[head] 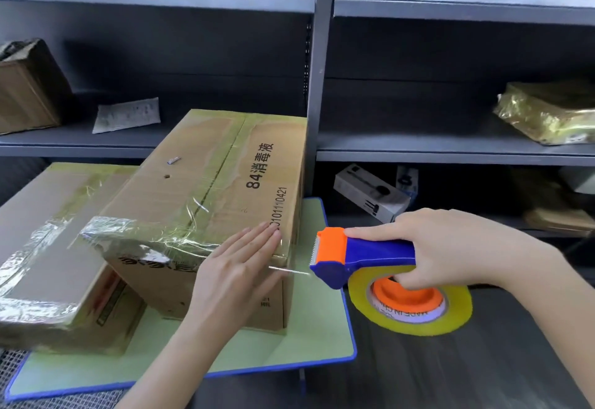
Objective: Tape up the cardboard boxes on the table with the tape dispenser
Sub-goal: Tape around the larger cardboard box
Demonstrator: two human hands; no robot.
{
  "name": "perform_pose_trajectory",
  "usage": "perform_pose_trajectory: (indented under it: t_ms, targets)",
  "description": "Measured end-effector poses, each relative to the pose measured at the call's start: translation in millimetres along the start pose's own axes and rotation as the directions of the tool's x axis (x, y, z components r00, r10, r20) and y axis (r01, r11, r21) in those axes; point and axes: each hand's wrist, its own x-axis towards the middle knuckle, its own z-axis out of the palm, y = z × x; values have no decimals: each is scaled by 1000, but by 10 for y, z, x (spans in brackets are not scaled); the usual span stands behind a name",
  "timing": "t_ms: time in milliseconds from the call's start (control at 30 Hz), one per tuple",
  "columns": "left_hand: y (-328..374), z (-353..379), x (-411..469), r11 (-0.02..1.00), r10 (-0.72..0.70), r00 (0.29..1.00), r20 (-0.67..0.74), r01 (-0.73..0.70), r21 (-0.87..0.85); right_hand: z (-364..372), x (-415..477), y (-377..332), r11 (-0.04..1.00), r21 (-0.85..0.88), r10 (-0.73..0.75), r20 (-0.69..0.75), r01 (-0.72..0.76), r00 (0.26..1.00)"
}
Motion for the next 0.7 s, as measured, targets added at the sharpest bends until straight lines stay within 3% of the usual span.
perform_pose_trajectory:
  t_ms: [400, 700]
  targets:
    - [145, -148, -13, 985, -87, 982, 170, 110, -132, 34, 281, -155, 992, -120, -25, 28, 28, 999]
    - [204, -142, 43, 982, -118, 984, 134, 136, -129, 39, 434, -185, 997, -79, -2, 96, 10, 995]
